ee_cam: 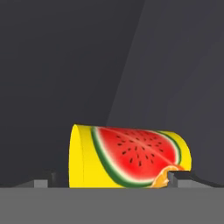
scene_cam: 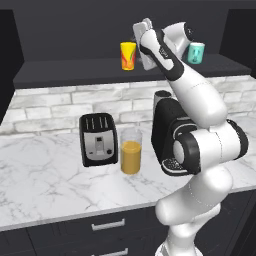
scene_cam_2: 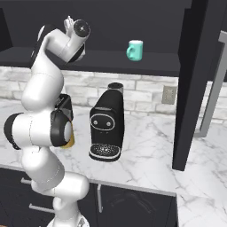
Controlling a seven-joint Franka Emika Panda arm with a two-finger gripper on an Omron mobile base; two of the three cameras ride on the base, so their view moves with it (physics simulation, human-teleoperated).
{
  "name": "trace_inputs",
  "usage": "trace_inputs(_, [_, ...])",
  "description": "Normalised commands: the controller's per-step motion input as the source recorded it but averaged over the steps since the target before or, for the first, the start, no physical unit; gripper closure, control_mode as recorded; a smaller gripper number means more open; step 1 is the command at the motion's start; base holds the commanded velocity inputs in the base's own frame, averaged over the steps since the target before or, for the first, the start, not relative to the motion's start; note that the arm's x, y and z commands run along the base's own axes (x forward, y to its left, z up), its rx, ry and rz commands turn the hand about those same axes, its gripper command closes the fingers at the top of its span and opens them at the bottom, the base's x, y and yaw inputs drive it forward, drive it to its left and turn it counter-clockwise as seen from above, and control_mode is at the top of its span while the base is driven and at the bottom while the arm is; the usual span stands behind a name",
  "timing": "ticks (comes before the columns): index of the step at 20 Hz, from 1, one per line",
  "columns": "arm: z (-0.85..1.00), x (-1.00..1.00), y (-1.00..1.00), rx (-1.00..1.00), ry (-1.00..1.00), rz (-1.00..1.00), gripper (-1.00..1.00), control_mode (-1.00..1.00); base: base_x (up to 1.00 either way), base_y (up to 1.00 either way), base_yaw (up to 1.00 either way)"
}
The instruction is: There is a tray on the dining counter. Grab the cup, mug, and pitcher and place them on the tray. The pitcher may be placed next to the tray if it cannot fit the tray.
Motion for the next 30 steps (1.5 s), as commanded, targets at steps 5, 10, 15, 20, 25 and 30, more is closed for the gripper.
trace_inputs(5, [0.0, 0.02, 0.0, 0.0, 0.0, 0.0, -1.0, -1.0, 0.0, 0.0, 0.0])
trace_inputs(10, [-0.06, 0.0, 0.02, 0.0, 0.0, 0.0, -1.0, -1.0, 0.0, 0.0, 0.0])
trace_inputs(15, [-0.11, 0.0, 0.03, 0.0, 0.0, 0.0, -1.0, -1.0, 0.0, 0.0, 0.0])
trace_inputs(20, [-0.07, 0.03, 0.0, 0.0, 0.0, 0.0, -1.0, -1.0, 0.0, 0.0, 0.0])
trace_inputs(25, [-0.04, 0.04, 0.0, 0.0, 0.01, 0.0, -1.0, -1.0, 0.0, 0.0, 0.0])
trace_inputs(30, [0.0, 0.1, 0.0, 0.0, 0.0, 0.0, -1.0, -1.0, 0.0, 0.0, 0.0])
